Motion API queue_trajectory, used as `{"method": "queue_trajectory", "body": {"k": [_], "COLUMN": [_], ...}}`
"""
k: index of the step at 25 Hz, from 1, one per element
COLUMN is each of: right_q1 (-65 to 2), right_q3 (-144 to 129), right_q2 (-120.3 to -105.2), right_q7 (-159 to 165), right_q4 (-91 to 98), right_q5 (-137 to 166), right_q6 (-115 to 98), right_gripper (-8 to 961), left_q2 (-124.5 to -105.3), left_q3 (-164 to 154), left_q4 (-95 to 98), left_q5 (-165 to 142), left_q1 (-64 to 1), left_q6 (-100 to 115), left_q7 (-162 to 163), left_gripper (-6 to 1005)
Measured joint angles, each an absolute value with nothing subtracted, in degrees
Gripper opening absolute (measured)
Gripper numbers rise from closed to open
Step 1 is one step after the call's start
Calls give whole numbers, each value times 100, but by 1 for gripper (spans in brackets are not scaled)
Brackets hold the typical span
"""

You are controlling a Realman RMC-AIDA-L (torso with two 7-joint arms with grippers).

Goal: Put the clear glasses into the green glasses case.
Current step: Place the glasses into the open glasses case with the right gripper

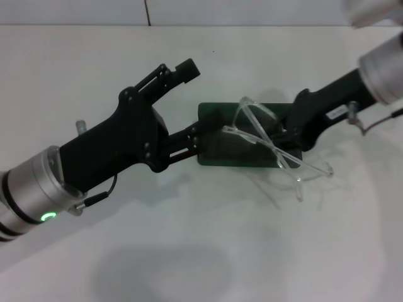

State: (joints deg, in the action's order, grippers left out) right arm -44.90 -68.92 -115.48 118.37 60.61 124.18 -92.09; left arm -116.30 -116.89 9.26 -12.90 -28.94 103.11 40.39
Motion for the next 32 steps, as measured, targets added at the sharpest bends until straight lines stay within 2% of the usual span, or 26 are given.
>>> {"method": "queue_trajectory", "body": {"k": [6, 13, 20, 26, 32], "right_q1": [-4641, -3966, -3423, -3372, -3368], "right_q3": [-7156, -6675, -6284, -6320, -6326], "right_q2": [-11576, -11559, -11530, -11568, -11566], "right_q7": [11933, 11329, 10529, 10150, 10000], "right_q4": [6054, 6222, 6013, 5678, 5466], "right_q5": [12383, 11497, 10582, 10307, 10181], "right_q6": [-9109, -8959, -9036, -9183, -9473], "right_gripper": [125, 125, 125, 125, 125], "left_q2": [-11696, -11793, -11887, -11960, -11971], "left_q3": [-11698, -11747, -11748, -11744, -11742], "left_q4": [827, 780, 779, 861, 896], "left_q5": [-1322, -1519, -2029, -2543, -2658], "left_q1": [-2810, -2864, -3200, -3710, -3904], "left_q6": [10276, 10182, 10047, 9995, 9938], "left_q7": [4006, 3880, 3873, 4168, 4310], "left_gripper": [870, 870, 870, 870, 870]}}
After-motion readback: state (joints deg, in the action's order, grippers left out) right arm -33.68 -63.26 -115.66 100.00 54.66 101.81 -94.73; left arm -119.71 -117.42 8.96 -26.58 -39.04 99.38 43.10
